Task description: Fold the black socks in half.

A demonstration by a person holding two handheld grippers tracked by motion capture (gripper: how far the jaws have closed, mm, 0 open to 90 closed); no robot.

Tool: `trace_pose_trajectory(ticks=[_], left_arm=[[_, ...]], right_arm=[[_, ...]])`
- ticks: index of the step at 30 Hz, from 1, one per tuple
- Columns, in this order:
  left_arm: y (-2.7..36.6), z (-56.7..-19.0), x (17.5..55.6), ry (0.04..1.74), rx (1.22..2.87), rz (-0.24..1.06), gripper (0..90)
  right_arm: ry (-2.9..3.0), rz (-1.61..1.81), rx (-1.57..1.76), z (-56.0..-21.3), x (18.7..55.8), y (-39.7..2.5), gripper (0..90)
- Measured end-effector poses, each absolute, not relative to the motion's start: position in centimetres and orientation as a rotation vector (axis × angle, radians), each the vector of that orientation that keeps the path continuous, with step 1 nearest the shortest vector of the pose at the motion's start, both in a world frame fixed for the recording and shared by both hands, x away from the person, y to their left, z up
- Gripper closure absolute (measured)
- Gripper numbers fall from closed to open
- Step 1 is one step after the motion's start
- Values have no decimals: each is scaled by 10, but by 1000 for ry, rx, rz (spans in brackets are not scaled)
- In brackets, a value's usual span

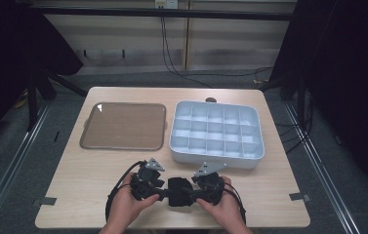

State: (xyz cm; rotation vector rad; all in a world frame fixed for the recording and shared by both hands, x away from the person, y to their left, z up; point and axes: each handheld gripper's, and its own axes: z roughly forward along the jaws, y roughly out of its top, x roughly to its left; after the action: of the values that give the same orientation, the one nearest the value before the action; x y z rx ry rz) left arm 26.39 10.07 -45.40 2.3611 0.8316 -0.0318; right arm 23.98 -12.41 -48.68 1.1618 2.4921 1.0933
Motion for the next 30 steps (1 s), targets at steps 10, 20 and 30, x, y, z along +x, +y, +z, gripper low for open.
trace_pose_trajectory(ticks=[10, 20, 30], left_arm=[[107, -450, 266, 855, 2340, -13, 535], [113, -450, 266, 889, 2311, 3, 524], [122, -450, 269, 894, 2312, 32, 499]], right_arm=[[2489, 1186, 1248, -497, 241, -130, 542], [2493, 1268, 1283, -501, 240, -129, 689], [2507, 1238, 1345, -494, 241, -127, 772]])
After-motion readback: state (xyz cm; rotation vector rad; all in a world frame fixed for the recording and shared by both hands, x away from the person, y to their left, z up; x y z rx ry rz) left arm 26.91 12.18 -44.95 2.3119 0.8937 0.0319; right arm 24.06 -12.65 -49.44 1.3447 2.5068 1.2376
